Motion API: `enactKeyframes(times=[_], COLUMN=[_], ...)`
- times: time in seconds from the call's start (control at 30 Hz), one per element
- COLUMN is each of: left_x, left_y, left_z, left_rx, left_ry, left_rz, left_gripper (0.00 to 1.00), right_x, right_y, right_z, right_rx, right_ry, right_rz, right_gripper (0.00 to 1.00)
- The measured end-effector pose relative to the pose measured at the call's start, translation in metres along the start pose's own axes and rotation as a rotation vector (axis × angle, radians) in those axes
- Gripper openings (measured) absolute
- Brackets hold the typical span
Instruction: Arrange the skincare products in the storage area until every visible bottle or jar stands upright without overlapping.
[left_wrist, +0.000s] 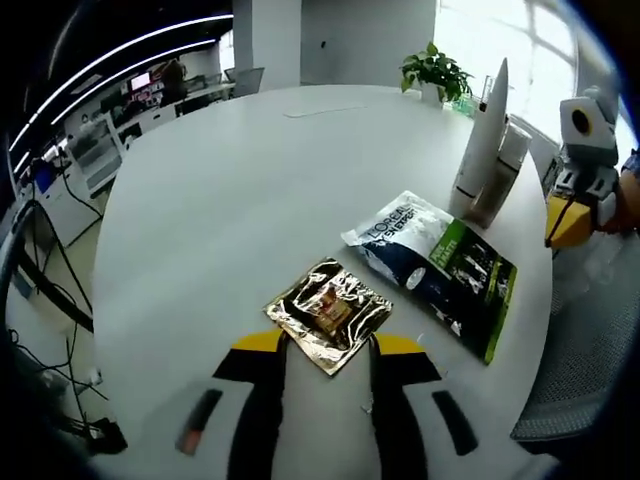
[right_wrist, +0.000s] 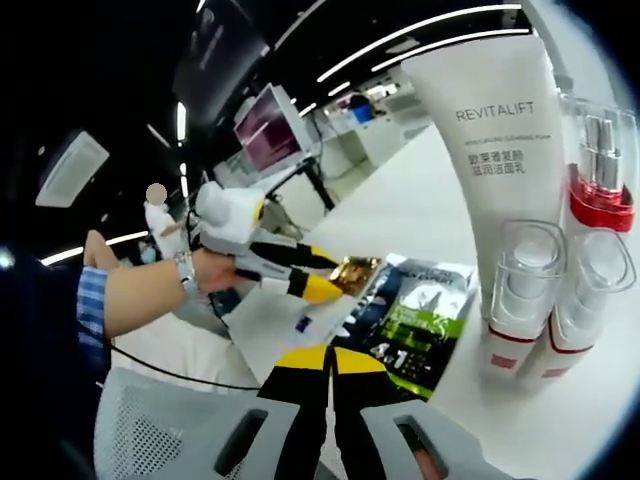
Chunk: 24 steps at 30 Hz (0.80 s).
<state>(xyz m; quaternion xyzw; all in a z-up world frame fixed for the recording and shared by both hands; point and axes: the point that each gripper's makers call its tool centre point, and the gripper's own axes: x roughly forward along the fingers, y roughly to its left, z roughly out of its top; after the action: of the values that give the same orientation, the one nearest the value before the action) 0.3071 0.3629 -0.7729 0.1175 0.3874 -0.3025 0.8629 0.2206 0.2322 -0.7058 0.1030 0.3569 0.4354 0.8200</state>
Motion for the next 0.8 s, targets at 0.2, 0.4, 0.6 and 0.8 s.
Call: enactKeyframes(times=[0.2, 0.4, 0.6, 0.8], left_x=[0.001, -0.025, -0.078, -0.122], left_y=[0.001, 0.006, -0.014, -0.048], left_z=[0.001, 0.015, 0.018, 0.040], left_rx=[0.002, -0.054, -0.097, -0.287], left_ry=[0.005, -0.071, -0.204, -0.422], left_rz=[0.001, 0.087, 0.177, 0.211], left_gripper=[0.33, 0.34, 0.34, 0.32], right_x=[0.001, -0.006, -0.086, -0.192], right_y=[0.001, 0.001, -0.004, -0.087], right_z=[-0.004, 0.003, 0.022, 0.037], right_rx=[-0.015, -0.239, -0.343, -0.289], right_ry=[0.016, 0.084, 0.038, -0.145], right_rz=[0.000, 0.010, 0.094, -0.268], right_gripper=[0.00, 0.00, 0.00, 0.06])
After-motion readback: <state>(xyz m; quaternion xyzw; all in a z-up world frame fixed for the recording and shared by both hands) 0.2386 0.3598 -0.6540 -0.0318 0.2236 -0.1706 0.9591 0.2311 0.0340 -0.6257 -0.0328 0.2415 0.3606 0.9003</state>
